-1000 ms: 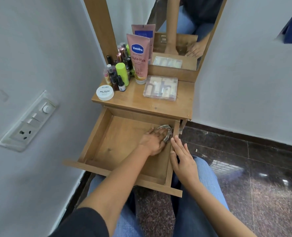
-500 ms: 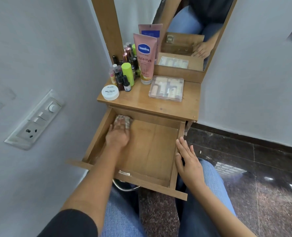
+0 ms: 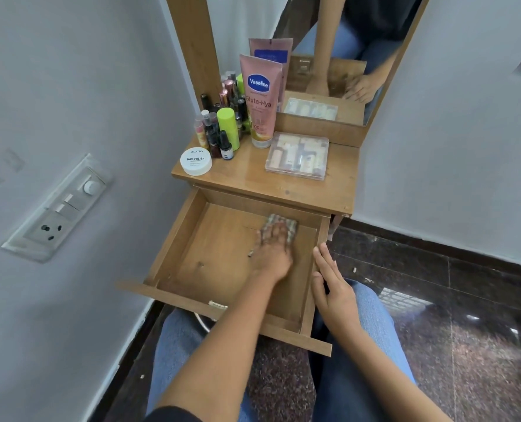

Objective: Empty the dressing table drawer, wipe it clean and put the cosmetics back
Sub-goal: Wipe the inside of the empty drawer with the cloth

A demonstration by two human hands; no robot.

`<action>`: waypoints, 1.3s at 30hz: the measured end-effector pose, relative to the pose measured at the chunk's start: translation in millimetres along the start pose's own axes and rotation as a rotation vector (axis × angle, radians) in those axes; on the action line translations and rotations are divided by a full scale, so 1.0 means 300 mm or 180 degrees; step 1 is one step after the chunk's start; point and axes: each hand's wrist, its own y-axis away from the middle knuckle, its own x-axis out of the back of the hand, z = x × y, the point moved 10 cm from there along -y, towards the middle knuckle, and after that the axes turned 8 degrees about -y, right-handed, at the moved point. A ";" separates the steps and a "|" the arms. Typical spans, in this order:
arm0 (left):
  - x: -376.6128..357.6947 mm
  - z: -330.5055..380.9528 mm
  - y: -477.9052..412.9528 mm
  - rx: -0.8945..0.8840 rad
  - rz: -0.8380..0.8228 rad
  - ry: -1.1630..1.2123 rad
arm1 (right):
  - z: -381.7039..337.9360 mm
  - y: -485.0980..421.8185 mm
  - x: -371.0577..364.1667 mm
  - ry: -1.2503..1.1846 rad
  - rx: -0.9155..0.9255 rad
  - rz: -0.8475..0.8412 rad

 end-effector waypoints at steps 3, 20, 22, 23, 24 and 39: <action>-0.062 0.112 -0.006 -0.0348 -0.0203 -0.0129 | -0.008 0.001 0.005 -0.0009 0.0091 0.0002; -0.094 0.070 0.197 -0.2831 -0.1409 -0.1776 | 0.003 0.007 0.002 0.0049 0.0153 -0.0062; -0.096 0.080 0.280 -0.3325 -0.1570 -0.1938 | 0.006 0.004 -0.002 0.0066 0.0146 -0.0087; -0.096 0.087 0.315 -0.3568 -0.1613 -0.2015 | 0.008 0.002 -0.002 0.0078 0.0147 -0.0089; -0.099 0.089 0.340 -0.3756 -0.1663 -0.2084 | 0.008 0.001 -0.002 0.0106 0.0156 -0.0091; 0.038 -0.346 0.321 -0.2942 -0.2195 -0.2615 | -0.011 -0.009 0.001 0.0702 0.0288 -0.0114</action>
